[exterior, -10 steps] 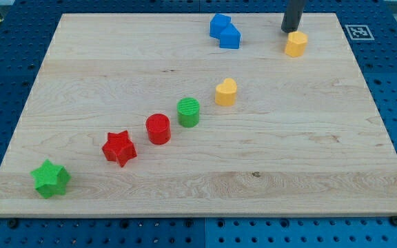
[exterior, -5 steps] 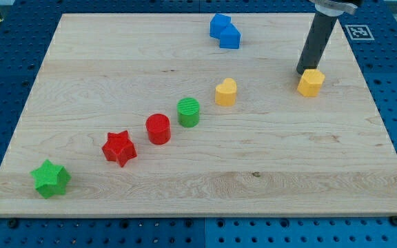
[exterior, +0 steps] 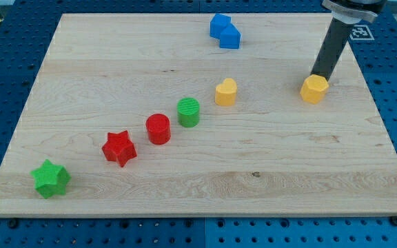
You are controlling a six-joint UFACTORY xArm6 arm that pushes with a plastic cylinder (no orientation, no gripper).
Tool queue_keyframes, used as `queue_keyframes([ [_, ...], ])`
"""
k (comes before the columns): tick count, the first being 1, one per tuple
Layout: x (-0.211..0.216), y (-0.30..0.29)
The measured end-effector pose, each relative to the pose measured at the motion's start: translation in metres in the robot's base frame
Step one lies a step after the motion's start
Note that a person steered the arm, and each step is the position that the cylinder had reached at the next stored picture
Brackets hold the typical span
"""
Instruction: Move the yellow hexagon closer the yellow heart
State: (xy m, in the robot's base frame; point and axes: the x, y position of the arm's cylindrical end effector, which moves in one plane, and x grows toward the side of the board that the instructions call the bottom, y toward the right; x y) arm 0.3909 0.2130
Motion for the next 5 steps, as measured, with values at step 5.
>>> queue_keyframes([
  [5, 0.059, -0.007],
])
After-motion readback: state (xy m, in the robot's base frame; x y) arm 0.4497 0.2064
